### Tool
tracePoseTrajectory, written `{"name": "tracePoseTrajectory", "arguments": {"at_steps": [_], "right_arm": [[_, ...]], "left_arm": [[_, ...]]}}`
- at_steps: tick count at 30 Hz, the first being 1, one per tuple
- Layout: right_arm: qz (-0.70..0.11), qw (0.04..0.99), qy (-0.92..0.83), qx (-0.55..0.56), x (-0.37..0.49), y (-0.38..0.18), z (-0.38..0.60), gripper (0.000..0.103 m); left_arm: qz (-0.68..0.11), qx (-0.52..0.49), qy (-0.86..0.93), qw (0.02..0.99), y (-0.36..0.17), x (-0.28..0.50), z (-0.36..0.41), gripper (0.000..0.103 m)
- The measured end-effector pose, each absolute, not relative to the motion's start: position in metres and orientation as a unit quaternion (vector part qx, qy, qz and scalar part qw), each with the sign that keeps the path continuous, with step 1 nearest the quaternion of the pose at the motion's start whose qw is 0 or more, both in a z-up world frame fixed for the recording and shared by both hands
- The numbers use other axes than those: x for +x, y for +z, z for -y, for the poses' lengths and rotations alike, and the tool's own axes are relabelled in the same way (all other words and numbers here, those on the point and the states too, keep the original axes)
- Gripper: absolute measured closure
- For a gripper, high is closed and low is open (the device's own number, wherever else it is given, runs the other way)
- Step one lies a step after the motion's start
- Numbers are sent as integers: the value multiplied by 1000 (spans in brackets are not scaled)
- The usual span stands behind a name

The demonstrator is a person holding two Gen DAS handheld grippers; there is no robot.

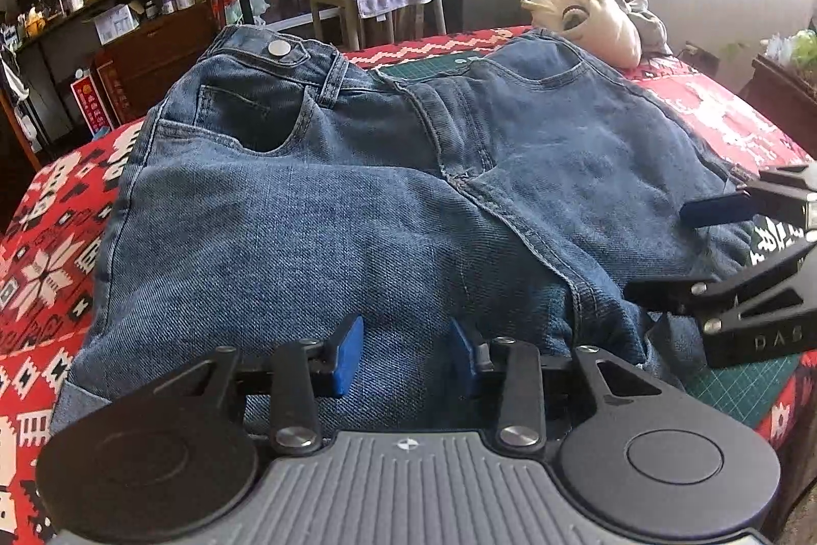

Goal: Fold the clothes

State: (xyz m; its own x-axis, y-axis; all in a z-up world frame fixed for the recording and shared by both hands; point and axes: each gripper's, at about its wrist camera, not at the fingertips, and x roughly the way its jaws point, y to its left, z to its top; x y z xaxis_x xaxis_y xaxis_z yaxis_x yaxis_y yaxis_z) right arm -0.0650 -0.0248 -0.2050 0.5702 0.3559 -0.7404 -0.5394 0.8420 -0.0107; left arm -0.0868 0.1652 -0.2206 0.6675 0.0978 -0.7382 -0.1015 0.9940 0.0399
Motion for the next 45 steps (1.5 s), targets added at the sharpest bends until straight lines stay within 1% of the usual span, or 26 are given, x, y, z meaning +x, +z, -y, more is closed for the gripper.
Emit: {"name": "tracePoseTrajectory", "arguments": {"at_steps": [2, 3, 6, 9, 10, 11, 12, 14, 17, 22, 29, 33, 45], "right_arm": [[-385, 881, 250, -119, -67, -207, 25, 15], [-383, 882, 247, -119, -68, -208, 26, 11], [-384, 885, 238, -112, -67, -211, 27, 0], [-382, 886, 238, -110, -66, -212, 27, 1], [-382, 886, 240, -108, -66, -212, 28, 1], [-382, 886, 241, -105, -65, -212, 29, 1], [-382, 886, 243, -103, -65, -212, 30, 1], [-382, 885, 246, -98, -64, -211, 32, 0], [-383, 886, 243, -99, -64, -211, 30, 0], [-400, 882, 220, -115, -63, -209, 19, 0], [-441, 858, 235, -118, -50, -204, 19, 0], [-439, 859, 232, -124, -51, -205, 17, 0], [-460, 854, 210, -121, -45, -204, 7, 0]], "left_arm": [[-406, -9, 54, 912, -221, -86, -167, 56], [-406, -10, 56, 912, -221, -86, -167, 55], [-407, -7, 61, 911, -222, -84, -163, 48], [-408, -11, 68, 911, -224, -84, -165, 39], [-410, -20, 64, 909, -224, -84, -168, 32], [-416, -17, 58, 907, -225, -83, -168, 22], [-422, -11, 52, 905, -226, -81, -167, 18], [-431, -10, 68, 900, -227, -78, -168, 3], [-441, -41, 76, 893, -228, -75, -177, 0], [-448, -36, 79, 890, -229, -75, -176, 0], [-484, -42, 81, 870, -225, -66, -178, 0], [-504, -41, 79, 859, -223, -60, -177, 0], [-497, -53, 108, 859, -223, -63, -172, 0]]}}
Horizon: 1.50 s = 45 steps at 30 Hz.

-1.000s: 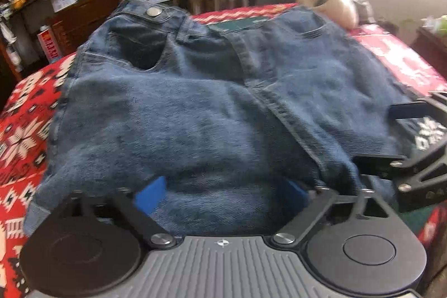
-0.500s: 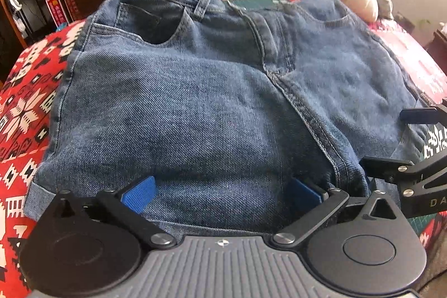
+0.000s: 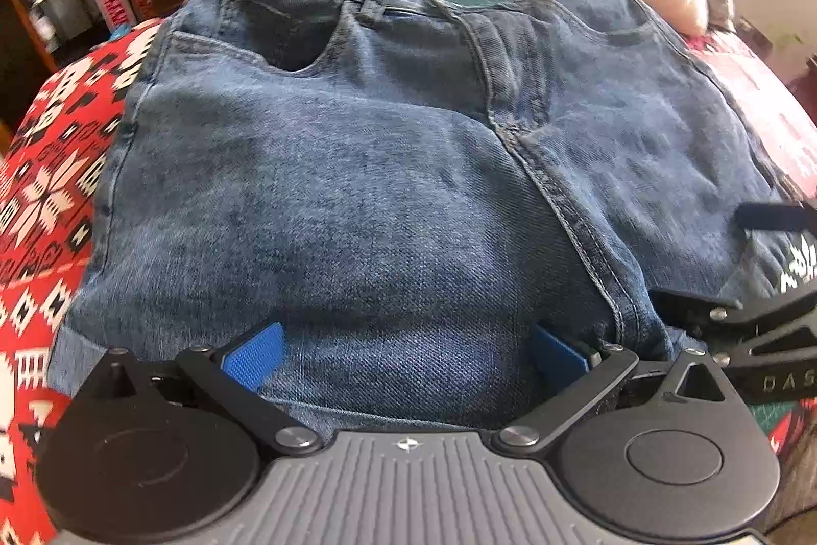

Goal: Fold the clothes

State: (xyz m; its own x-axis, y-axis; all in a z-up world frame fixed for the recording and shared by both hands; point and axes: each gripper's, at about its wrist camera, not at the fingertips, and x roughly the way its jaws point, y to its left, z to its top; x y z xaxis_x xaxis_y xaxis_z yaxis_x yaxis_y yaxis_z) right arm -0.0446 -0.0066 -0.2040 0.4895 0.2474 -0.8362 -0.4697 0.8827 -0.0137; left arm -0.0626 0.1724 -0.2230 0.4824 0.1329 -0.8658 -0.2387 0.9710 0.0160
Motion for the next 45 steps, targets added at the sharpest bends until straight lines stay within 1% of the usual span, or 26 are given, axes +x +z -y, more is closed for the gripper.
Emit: {"name": "tracePoseTrajectory", "arguments": {"at_steps": [4, 8, 14, 15, 16, 17, 18, 22, 23, 24, 26, 27, 28, 29, 30, 31, 32, 33, 34, 35, 37, 39, 42, 45], "right_arm": [[-460, 855, 206, -122, -46, -203, 4, 1], [-457, 854, 213, -128, -50, -195, 3, 1], [-427, 866, 238, -108, -75, -162, 10, 1], [-422, 866, 245, -108, -80, -157, 10, 1], [-417, 867, 252, -108, -86, -152, 10, 1], [-413, 867, 258, -110, -92, -149, 9, 1], [-409, 866, 263, -112, -98, -145, 9, 3], [-416, 857, 283, -116, -118, -140, 4, 17], [-420, 854, 286, -115, -122, -140, 4, 19], [-424, 850, 291, -112, -128, -142, 5, 25], [-432, 843, 301, -107, -138, -145, 5, 36], [-437, 839, 306, -105, -142, -146, 5, 47], [-443, 835, 309, -103, -144, -149, 4, 55], [-448, 831, 313, -104, -147, -152, 2, 59], [-452, 827, 316, -105, -149, -155, 0, 67], [-455, 825, 317, -104, -151, -158, -2, 71], [-458, 823, 321, -104, -151, -160, -3, 72], [-457, 821, 325, -107, -153, -163, -5, 73], [-457, 819, 329, -109, -155, -166, -8, 74], [-455, 818, 334, -113, -156, -168, -11, 74], [-452, 814, 343, -121, -159, -172, -16, 76], [-455, 813, 342, -124, -157, -177, -19, 79], [-460, 814, 334, -118, -150, -184, -19, 78], [-445, 823, 333, -118, -149, -182, -19, 78]], "left_arm": [[-508, -61, 117, 851, -221, -59, -174, 1], [-514, -81, 114, 846, -210, -64, -177, 12], [-465, -62, 84, 879, -175, -101, -165, 13], [-461, -59, 76, 882, -171, -107, -163, 15], [-460, -56, 68, 884, -168, -115, -160, 22], [-460, -53, 63, 884, -166, -122, -158, 26], [-462, -48, 59, 884, -164, -127, -156, 27], [-466, -30, 39, 883, -166, -152, -145, 37], [-468, -30, 33, 883, -169, -156, -144, 40], [-470, -30, 26, 882, -173, -159, -142, 42], [-476, -31, 11, 879, -179, -164, -139, 55], [-479, -31, 3, 878, -183, -165, -138, 57], [-483, -31, -5, 875, -186, -164, -136, 61], [-488, -29, -12, 872, -190, -163, -133, 62], [-489, -26, -19, 872, -193, -161, -131, 62], [-487, -24, -25, 873, -196, -159, -128, 62], [-488, -17, -27, 872, -199, -156, -126, 63], [-489, -10, -27, 872, -203, -153, -124, 66], [-490, 0, -25, 871, -206, -149, -123, 72], [-491, 10, -23, 871, -209, -146, -121, 75], [-487, 1, -15, 873, -209, -143, -127, 72], [-482, -11, -8, 876, -208, -140, -134, 72], [-473, -31, 5, 881, -205, -137, -146, 72], [-459, -59, 14, 886, -196, -135, -156, 71]]}}
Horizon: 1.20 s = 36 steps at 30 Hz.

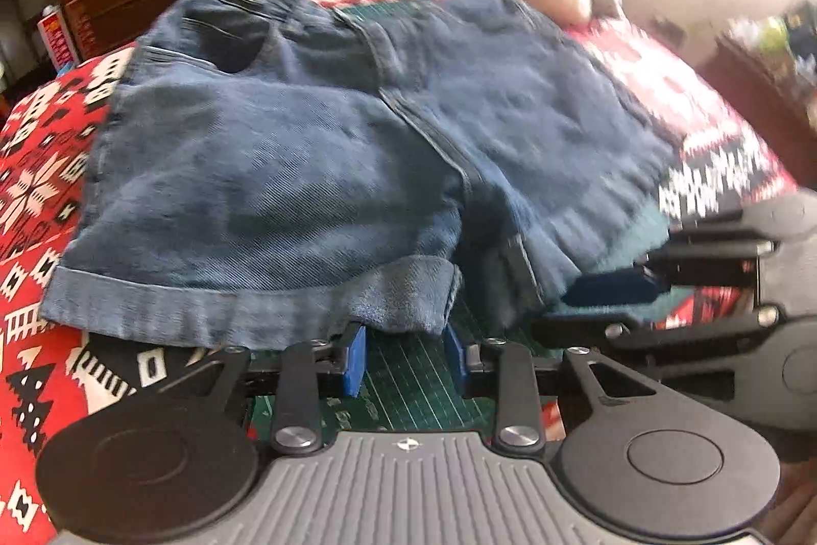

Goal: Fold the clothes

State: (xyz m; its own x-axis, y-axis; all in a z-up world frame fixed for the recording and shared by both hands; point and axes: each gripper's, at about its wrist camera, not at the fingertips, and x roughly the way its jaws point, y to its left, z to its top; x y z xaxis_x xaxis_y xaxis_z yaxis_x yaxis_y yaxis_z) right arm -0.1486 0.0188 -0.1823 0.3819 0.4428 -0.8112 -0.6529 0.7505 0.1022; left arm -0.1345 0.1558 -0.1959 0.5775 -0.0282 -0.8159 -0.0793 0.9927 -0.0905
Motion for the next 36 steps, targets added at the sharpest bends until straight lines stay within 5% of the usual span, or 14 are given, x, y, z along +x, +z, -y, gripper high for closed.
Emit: {"name": "tracePoseTrajectory", "arguments": {"at_steps": [20, 25, 29, 32, 36], "right_arm": [[-409, 837, 348, -104, -151, -175, -38, 67], [-420, 842, 322, -107, -141, -177, -39, 92], [-437, 841, 311, -72, -130, -171, -24, 94], [-448, 836, 314, -45, -125, -166, -10, 94], [-461, 830, 314, -23, -117, -162, 0, 95]], "left_arm": [[-461, -179, 25, 869, -197, -117, -192, 68], [-469, -159, 15, 869, -199, -122, -180, 66], [-466, -124, 19, 876, -201, -122, -164, 69], [-460, -117, 28, 880, -201, -122, -157, 90], [-453, -116, 26, 884, -194, -128, -150, 91]]}}
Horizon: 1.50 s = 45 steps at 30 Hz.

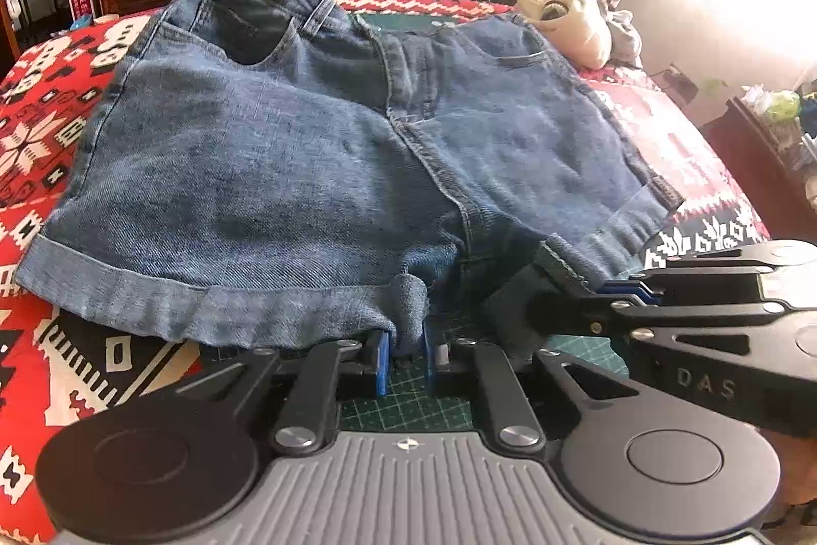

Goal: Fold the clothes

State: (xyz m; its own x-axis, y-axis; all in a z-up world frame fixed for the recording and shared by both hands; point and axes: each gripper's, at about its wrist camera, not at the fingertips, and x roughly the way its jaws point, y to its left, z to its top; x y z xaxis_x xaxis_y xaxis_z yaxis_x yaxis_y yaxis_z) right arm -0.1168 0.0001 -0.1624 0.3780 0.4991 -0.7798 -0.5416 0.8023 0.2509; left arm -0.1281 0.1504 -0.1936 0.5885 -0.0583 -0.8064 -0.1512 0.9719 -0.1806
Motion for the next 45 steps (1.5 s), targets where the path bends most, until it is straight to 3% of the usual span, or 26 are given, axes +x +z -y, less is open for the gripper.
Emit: {"name": "tracePoseTrajectory", "arguments": {"at_steps": [14, 27, 34, 37, 45], "right_arm": [[-471, 810, 350, -5, -136, -143, 9, 96], [-495, 798, 344, -12, -141, -156, 20, 98], [-481, 806, 345, -19, -148, -148, 29, 89], [-471, 816, 335, -16, -146, -141, 41, 77], [-448, 853, 267, -7, -123, -137, 76, 63]], "left_arm": [[-437, -48, -27, 898, -165, -159, -104, 95], [-484, -51, -47, 873, -187, -152, -99, 93], [-476, -57, -58, 876, -174, -165, -101, 84], [-461, -63, -58, 883, -164, -170, -104, 82], [-420, -76, -51, 903, -141, -155, -106, 72]]}}
